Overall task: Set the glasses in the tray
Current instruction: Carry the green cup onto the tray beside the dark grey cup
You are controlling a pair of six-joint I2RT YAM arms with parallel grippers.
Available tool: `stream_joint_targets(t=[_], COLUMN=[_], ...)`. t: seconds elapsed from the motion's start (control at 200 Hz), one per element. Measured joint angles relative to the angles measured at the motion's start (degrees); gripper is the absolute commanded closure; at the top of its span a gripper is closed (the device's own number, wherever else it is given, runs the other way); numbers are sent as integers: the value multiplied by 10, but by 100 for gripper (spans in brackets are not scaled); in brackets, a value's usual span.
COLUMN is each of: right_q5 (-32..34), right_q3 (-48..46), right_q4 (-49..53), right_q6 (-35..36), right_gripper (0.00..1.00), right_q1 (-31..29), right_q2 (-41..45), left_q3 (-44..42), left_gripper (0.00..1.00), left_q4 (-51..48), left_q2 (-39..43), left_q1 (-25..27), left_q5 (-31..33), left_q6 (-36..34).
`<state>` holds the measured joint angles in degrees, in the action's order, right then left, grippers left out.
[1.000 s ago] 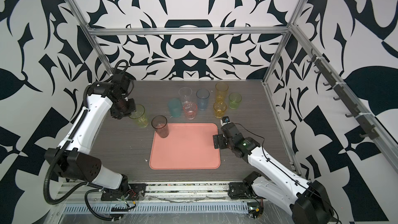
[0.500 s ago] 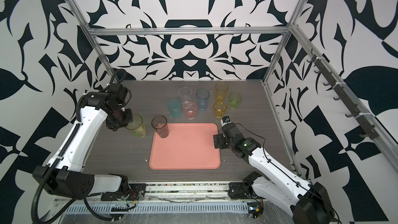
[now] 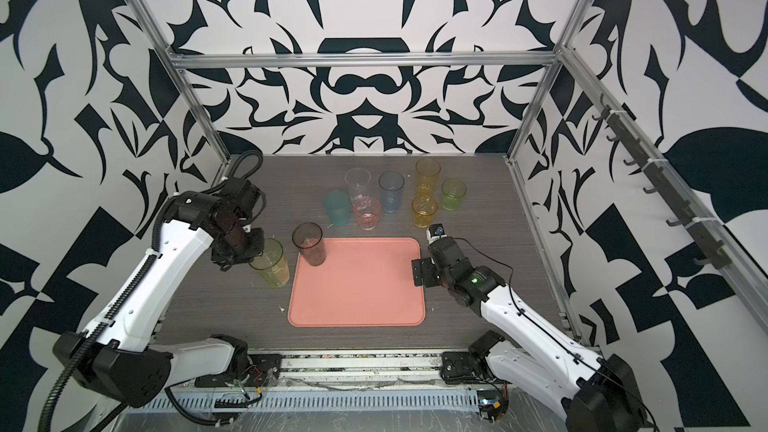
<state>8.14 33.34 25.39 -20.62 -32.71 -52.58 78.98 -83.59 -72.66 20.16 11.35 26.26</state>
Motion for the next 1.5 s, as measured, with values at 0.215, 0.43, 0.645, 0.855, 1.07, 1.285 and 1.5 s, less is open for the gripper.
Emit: stream_joint_targets(t=[0.215,0.43,0.645,0.855,1.07,1.285,1.5], right_q5=[0,-3,-9,-11,-13,-15,-15], right_q3=[0,0,0,0,0,0,0], right_q4=[0,0,0,0,0,0,0], right_q6=[0,0,0,0,0,0,0], right_gripper=[4,4,4,4,4,4,5], right_q1=[0,0,0,0,0,0,0], right_q2=[0,-6,-16,-18,-19,-19,-19], left_q3=[-23,-57,-87,-109,-118,-120,-121], left_gripper=[100,100,100,100,100,100,100], left_q4=[16,47,83,112,136,149,156], left_q2=[0,1,6,5,0,-30,-38], left_q1=[46,78,91,105,125,143,149], left_q5=[-9,-22,-28,-27,-24,-14,-7], left_q6=[16,31,40,46,55,61,68])
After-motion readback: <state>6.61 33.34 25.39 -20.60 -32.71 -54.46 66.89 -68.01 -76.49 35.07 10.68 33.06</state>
